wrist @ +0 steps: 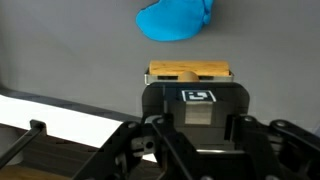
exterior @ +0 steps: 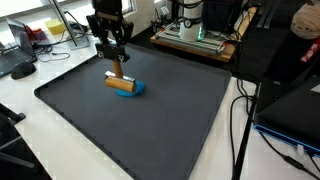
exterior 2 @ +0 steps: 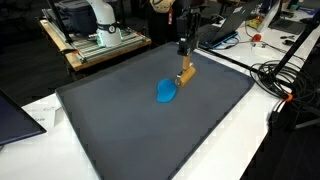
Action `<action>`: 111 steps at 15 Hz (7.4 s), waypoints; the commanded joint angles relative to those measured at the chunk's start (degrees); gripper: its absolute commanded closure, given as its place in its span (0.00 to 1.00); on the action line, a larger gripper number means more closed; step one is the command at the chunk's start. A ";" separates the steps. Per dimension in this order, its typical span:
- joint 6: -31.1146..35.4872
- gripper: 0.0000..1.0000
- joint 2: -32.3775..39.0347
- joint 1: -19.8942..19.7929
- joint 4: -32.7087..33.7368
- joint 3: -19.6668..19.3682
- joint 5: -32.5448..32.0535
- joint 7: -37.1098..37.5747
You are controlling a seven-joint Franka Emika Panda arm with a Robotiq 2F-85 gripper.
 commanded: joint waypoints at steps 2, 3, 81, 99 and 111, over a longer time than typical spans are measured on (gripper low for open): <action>-0.14 0.77 0.07 0.68 0.11 -0.48 0.19 -0.04; -1.30 0.77 0.13 0.34 0.34 -0.17 1.29 -1.67; -37.89 0.77 28.30 -22.17 41.60 0.30 34.39 -41.19; -45.40 0.77 38.33 -24.58 52.80 1.68 33.92 -42.25; -47.32 0.77 45.04 -30.65 58.40 4.85 40.95 -43.82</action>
